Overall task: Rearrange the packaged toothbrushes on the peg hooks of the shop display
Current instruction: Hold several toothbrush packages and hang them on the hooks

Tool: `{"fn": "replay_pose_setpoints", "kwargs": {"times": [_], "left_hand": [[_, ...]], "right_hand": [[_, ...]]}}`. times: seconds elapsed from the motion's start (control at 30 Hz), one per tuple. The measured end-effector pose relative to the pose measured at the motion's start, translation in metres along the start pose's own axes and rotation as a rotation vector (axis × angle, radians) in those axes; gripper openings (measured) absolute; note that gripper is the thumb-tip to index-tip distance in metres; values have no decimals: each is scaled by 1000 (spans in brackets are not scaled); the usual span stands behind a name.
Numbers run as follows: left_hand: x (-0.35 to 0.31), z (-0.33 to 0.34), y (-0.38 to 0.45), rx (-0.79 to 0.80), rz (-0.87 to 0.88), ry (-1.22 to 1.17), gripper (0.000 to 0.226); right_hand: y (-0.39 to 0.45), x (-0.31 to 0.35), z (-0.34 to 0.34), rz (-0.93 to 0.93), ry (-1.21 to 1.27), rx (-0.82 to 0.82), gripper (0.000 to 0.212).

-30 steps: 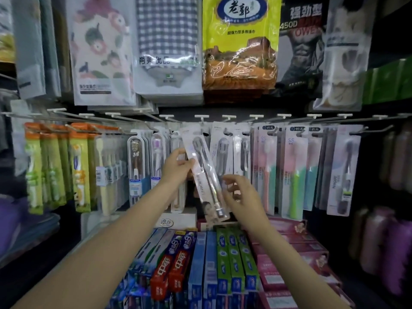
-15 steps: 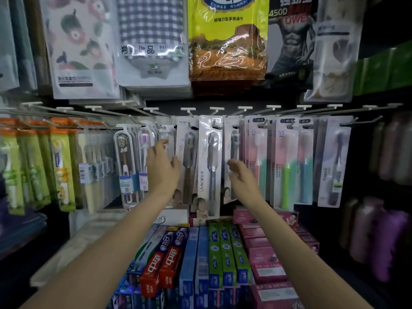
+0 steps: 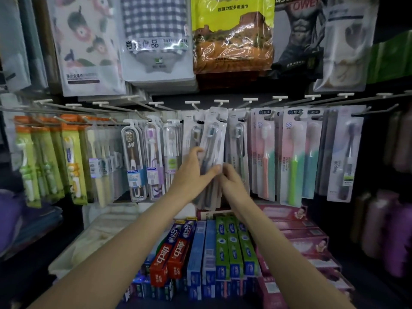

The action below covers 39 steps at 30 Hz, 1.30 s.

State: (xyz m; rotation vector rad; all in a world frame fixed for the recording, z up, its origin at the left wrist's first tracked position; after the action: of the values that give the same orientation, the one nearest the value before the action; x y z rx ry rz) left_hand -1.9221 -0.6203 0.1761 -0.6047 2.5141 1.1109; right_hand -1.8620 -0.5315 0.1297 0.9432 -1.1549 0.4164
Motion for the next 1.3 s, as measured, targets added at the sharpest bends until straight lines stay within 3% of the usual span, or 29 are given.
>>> {"fn": "replay_pose_setpoints", "kwargs": {"times": [0.13, 0.33, 0.43, 0.6, 0.73, 0.93, 1.07, 1.17, 1.3], "left_hand": [[1, -5, 7, 4, -100, -120, 68], [-1, -10, 14, 86, -204, -38, 51], [-4, -15, 14, 54, -233, 100, 41], [3, -14, 21, 175, -250, -28, 51], [5, -17, 23, 236, -224, -69, 50], [3, -28, 23, 183, -189, 47, 39], [2, -29, 21, 180, -182, 22, 39], [0, -21, 16, 214, -187, -52, 49], [-7, -24, 10, 112, -170, 62, 55]], "right_hand": [[-13, 0, 27, -33, 85, 87, 31], [-12, -10, 35, 9, 142, 166, 58], [-9, -12, 32, 30, 278, 172, 47], [0, -12, 18, 105, 443, 77, 38], [0, -14, 15, 131, 370, 144, 44], [-12, -9, -3, 60, 363, 195, 20], [-18, -4, -13, 48, 310, 201, 25], [-18, -5, -6, 30, 252, 177, 29], [-16, -9, 6, 40, 212, 85, 26]]}}
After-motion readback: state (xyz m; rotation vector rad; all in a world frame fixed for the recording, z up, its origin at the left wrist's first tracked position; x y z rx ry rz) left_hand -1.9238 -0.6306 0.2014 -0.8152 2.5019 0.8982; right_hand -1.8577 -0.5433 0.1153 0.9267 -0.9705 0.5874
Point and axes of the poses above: each hand's wrist, its own y-axis towards the middle knuckle, its own z-axis out of the palm, x = y × z, the point moved 6 cm from there along y, towards the middle knuckle, and after that the axes turned 7 degrees about y, right-handed, at the moved point
